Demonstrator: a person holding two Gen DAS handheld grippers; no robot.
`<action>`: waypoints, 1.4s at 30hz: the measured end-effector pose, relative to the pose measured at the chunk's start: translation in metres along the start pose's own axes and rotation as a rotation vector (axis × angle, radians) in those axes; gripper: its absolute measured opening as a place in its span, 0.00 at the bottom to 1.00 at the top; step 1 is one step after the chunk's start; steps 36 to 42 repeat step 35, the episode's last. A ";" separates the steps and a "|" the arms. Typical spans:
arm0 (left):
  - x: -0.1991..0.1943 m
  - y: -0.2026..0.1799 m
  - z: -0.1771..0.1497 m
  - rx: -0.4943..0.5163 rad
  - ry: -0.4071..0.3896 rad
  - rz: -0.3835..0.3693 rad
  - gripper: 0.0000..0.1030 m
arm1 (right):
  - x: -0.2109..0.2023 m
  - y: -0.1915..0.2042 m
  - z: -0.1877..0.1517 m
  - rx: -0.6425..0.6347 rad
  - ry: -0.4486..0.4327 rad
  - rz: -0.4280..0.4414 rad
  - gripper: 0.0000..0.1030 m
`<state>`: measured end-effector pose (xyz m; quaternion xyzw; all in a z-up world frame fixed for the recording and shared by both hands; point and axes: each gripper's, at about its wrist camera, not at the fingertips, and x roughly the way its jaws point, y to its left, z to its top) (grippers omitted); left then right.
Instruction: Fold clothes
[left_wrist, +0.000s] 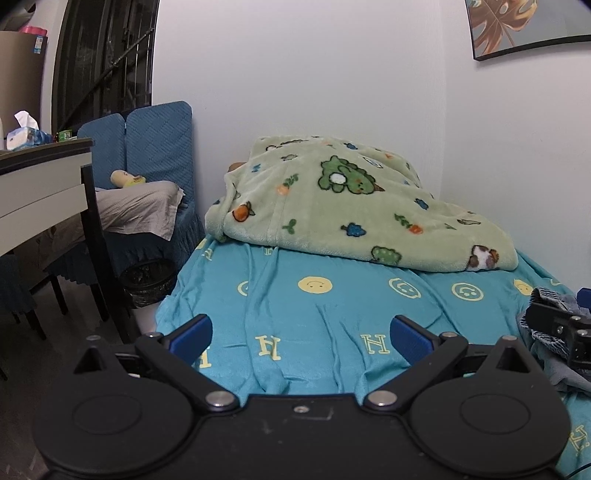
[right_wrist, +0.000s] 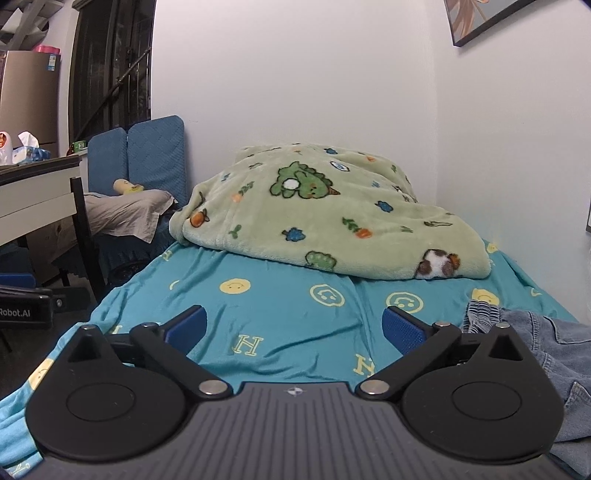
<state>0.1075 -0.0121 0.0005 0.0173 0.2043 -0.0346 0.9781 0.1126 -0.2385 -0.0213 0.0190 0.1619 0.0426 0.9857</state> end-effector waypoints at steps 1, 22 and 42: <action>0.000 0.000 0.000 0.001 0.000 0.000 1.00 | 0.000 0.000 0.000 -0.002 0.003 -0.003 1.00; 0.001 0.001 -0.002 -0.006 0.010 0.007 1.00 | 0.004 -0.001 -0.003 0.024 0.037 -0.013 1.00; 0.001 0.002 -0.002 -0.004 0.014 0.014 1.00 | 0.005 -0.002 -0.003 0.036 0.049 -0.014 1.00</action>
